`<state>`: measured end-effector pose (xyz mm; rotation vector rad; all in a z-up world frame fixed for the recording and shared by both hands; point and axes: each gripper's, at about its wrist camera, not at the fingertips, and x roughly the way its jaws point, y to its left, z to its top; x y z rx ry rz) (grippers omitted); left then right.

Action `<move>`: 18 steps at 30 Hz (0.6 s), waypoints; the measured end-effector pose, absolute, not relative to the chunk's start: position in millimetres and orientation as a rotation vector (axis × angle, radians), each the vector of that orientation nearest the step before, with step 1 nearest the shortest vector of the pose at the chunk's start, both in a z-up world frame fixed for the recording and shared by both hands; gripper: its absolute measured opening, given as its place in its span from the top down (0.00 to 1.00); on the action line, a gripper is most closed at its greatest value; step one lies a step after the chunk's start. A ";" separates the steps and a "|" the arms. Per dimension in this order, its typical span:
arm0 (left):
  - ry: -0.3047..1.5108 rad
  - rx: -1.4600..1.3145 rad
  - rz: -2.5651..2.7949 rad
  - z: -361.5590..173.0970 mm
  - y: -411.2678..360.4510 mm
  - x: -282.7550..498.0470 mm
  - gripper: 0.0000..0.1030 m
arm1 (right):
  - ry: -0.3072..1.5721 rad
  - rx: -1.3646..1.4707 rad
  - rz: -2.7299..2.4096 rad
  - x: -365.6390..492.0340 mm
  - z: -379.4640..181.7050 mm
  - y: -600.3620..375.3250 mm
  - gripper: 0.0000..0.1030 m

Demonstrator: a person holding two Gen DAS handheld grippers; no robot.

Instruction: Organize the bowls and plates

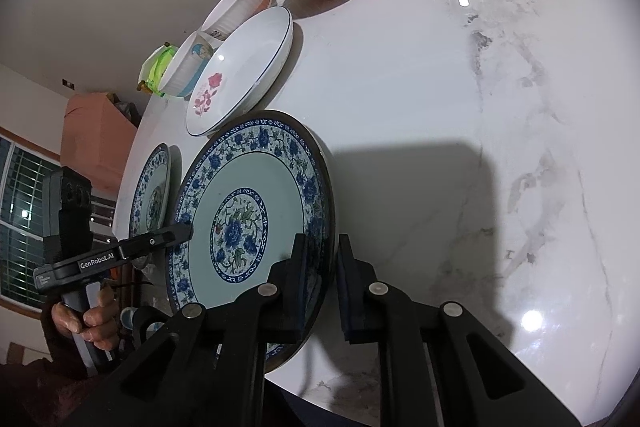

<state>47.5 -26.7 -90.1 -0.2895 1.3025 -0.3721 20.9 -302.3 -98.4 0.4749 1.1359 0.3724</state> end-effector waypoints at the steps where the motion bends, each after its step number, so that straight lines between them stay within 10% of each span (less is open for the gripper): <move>1: 1.300 -0.289 -0.372 -89.6 -27.1 48.1 0.78 | 1.135 0.475 0.373 20.9 -98.3 -302.6 0.87; 18: 1.268 -0.268 -0.375 -79.6 -22.7 46.9 0.78 | 1.115 0.474 0.377 19.0 -92.6 -302.0 0.86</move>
